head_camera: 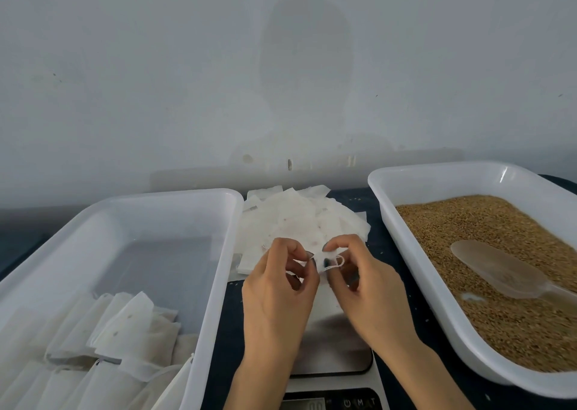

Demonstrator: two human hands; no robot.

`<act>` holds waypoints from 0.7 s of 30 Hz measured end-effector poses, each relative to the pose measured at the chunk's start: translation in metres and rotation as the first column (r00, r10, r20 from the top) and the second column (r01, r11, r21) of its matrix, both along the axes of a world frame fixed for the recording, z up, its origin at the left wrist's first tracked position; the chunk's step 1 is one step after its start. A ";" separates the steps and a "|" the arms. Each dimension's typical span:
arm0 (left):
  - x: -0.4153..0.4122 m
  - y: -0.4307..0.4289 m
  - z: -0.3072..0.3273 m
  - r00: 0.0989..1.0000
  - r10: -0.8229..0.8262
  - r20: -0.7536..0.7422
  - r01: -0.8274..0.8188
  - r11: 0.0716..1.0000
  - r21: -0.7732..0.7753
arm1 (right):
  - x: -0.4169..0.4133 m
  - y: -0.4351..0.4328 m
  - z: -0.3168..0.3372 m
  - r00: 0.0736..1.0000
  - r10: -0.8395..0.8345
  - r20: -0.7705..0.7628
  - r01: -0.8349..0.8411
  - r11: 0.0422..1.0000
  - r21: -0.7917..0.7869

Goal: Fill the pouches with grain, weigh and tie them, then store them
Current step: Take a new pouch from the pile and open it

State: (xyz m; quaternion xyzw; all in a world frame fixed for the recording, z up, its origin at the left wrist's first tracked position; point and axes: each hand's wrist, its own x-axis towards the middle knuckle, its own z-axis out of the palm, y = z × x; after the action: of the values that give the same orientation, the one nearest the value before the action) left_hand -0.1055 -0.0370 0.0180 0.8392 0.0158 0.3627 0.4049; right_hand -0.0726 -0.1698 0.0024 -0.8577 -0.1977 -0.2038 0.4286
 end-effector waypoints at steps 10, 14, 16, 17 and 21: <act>0.003 0.007 -0.005 0.842 -0.459 -0.284 0.516 0.838 0.177 | 0.005 -0.008 0.011 0.966 0.223 -0.134 -0.195 0.962 0.190; 0.004 0.014 -0.010 0.838 -0.437 -0.327 0.478 0.877 0.052 | 0.002 -0.007 0.014 0.953 0.265 -0.147 -0.233 0.951 0.202; 0.004 0.016 -0.010 0.861 -0.404 -0.308 0.440 0.896 0.056 | 0.001 -0.008 0.015 0.953 0.269 -0.136 -0.233 0.944 0.233; 0.004 0.017 -0.010 0.873 -0.384 -0.302 0.420 0.905 0.064 | 0.001 -0.009 0.016 0.957 0.262 -0.121 -0.229 0.944 0.236; 0.006 0.022 -0.014 0.895 -0.296 -0.333 0.351 0.929 0.118 | 0.001 -0.013 0.018 0.984 0.178 -0.012 -0.174 0.974 0.145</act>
State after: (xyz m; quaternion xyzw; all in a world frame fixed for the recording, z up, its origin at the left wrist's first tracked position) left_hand -0.0995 -0.0154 0.0043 0.9085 -0.0932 0.1542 0.3771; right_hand -0.0719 -0.1832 0.0205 -0.8062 -0.2524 -0.1678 0.5081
